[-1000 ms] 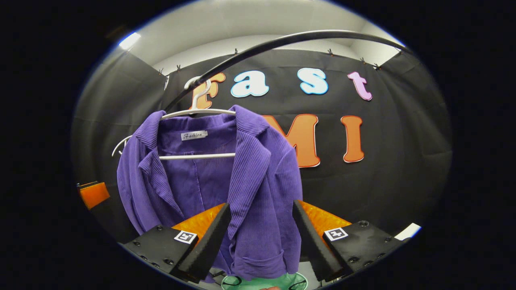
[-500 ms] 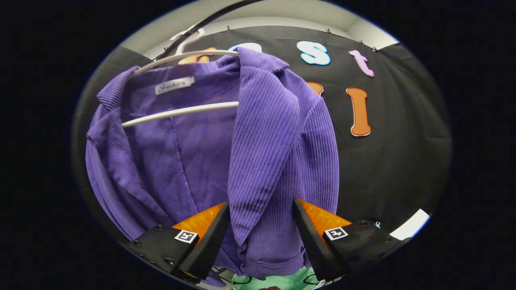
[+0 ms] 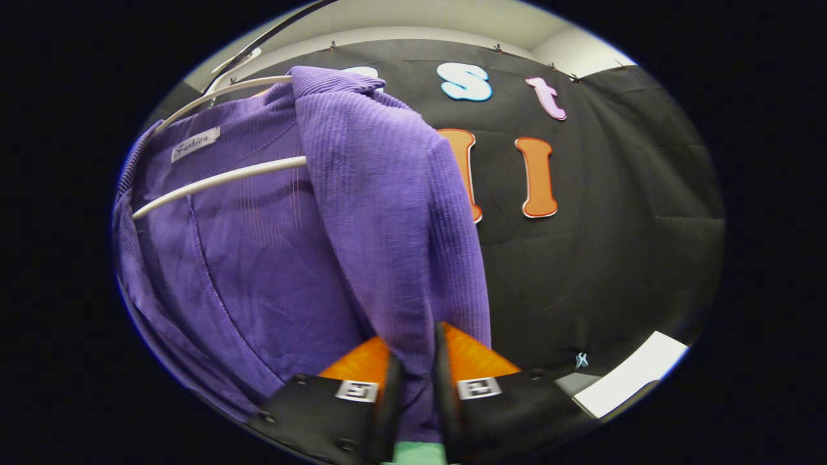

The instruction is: Grasp the clothes on the hanger with both hands and then place them into the laundry hamper below.

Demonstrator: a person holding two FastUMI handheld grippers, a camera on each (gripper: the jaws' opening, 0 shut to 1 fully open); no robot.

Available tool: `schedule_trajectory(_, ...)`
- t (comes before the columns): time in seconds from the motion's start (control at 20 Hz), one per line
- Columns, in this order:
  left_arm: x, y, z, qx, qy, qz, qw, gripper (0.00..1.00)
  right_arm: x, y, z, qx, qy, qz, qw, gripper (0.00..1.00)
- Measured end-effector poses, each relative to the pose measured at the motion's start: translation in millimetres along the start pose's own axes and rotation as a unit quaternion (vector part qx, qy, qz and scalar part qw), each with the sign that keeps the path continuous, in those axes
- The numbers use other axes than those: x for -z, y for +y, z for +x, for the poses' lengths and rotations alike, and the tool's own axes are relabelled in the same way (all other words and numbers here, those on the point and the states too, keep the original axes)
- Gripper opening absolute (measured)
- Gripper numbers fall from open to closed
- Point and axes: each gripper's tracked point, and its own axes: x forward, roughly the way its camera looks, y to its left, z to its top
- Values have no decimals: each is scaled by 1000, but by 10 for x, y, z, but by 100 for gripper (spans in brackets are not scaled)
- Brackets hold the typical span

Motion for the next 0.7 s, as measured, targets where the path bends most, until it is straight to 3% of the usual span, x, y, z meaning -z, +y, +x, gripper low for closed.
schedule_trajectory(0.05, -6, -89, 56, 5, -5, -2, 1000, 95, -22, -32, -74, -4, -5, -3, 1000, 14)
schedule_trajectory(0.1, -26, -195, 108, 7, -13, -1, 1000, 95, -71, -115, -117, -5, -17, -10, 1000, 8)
schedule_trajectory(0.2, -39, -417, 252, 7, -23, 2, 1000, 92, -179, -189, -301, -25, -39, -17, 999, 8)
schedule_trajectory(0.25, -7, -523, 330, 1, -25, 2, 1000, 95, -239, -194, -412, -44, -48, -17, 998, 8)
schedule_trajectory(0.35, 35, -661, 492, -27, -32, 3, 999, 95, -367, -263, -650, -73, -64, -19, 995, 4)
schedule_trajectory(0.45, 38, -858, 672, -37, -45, 6, 998, 95, -456, -350, -831, -106, -68, -6, 992, 12)
schedule_trajectory(0.5, 29, -964, 754, -44, -55, 12, 997, 92, -490, -374, -872, -125, -67, 0, 990, 4)
schedule_trajectory(0.55, 14, -1061, 820, -55, -65, 22, 996, 92, -511, -409, -908, -141, -67, 2, 988, 4)
schedule_trajectory(0.6, 9, -1114, 900, -73, -73, 35, 994, 95, -536, -441, -929, -154, -68, 3, 986, 4)
schedule_trajectory(0.65, 13, -1106, 971, -102, -84, 46, 990, 92, -548, -452, -946, -168, -70, 4, 983, 8)
schedule_trajectory(0.7, 20, -1027, 1026, -145, -95, 57, 983, 99, -581, -460, -971, -182, -74, 3, 981, 8)
